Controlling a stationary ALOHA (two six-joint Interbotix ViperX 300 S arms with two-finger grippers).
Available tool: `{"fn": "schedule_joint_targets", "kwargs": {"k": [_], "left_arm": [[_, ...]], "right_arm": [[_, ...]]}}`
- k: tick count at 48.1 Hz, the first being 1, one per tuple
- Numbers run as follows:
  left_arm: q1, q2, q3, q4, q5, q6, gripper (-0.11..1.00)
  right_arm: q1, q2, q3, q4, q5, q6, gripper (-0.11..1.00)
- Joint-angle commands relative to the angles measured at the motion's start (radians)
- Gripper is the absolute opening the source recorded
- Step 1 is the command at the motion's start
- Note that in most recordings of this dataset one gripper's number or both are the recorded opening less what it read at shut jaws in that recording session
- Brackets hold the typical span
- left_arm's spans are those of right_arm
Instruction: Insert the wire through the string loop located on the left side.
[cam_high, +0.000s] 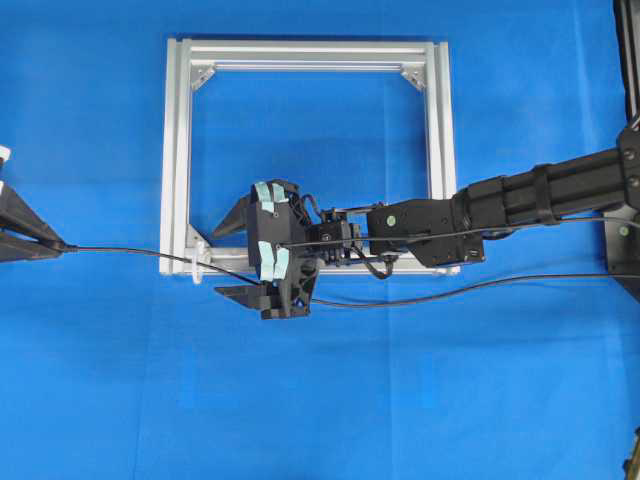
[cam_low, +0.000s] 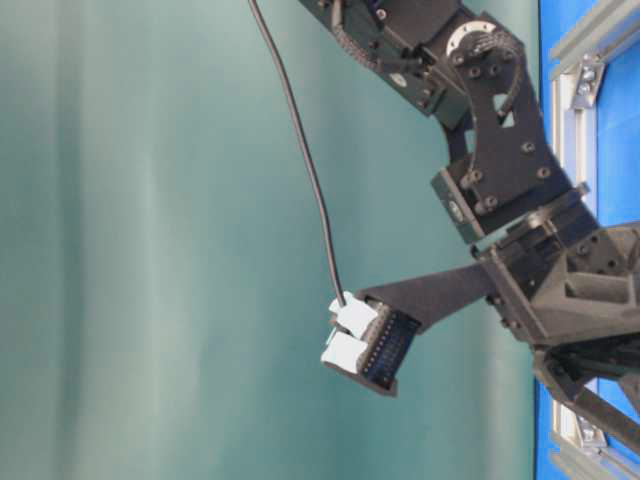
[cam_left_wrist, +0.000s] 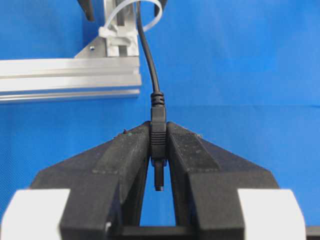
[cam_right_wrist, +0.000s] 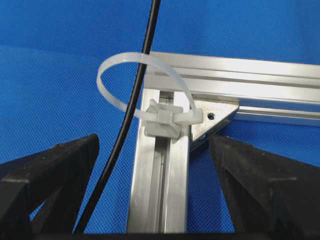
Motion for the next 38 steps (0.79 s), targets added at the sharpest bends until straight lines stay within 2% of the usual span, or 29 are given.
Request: {"fn": "schedule_joint_targets", "kwargs": {"k": [1, 4, 9, 13, 28, 38], "left_arm": [[0.002, 0.008, -0.023, -0.003, -0.003, -0.002, 0.11], [0.002, 0.008, -0.023, -0.003, -0.003, -0.002, 0.23], [0.002, 0.008, -0.023, -0.003, -0.005, 0.0, 0.57], [0.002, 0.008, -0.023, -0.003, -0.005, 0.0, 0.78], [0.002, -0.002, -0.026, -0.003, -0.012, 0.002, 0.72], [0.002, -0.023, -0.032, -0.003, -0.098, 0.003, 0.71]], "right_arm": [[0.003, -0.04, -0.017, 0.002, -0.011, 0.002, 0.95], [0.002, -0.04, -0.017, 0.003, -0.011, 0.002, 0.95], [0.003, -0.043, -0.018, 0.003, -0.008, 0.002, 0.95], [0.002, -0.049, -0.017, 0.002, -0.006, 0.002, 0.95], [0.002, -0.075, -0.014, 0.002, 0.002, 0.005, 0.95], [0.002, -0.176, -0.012, 0.003, 0.072, 0.005, 0.95]]}}
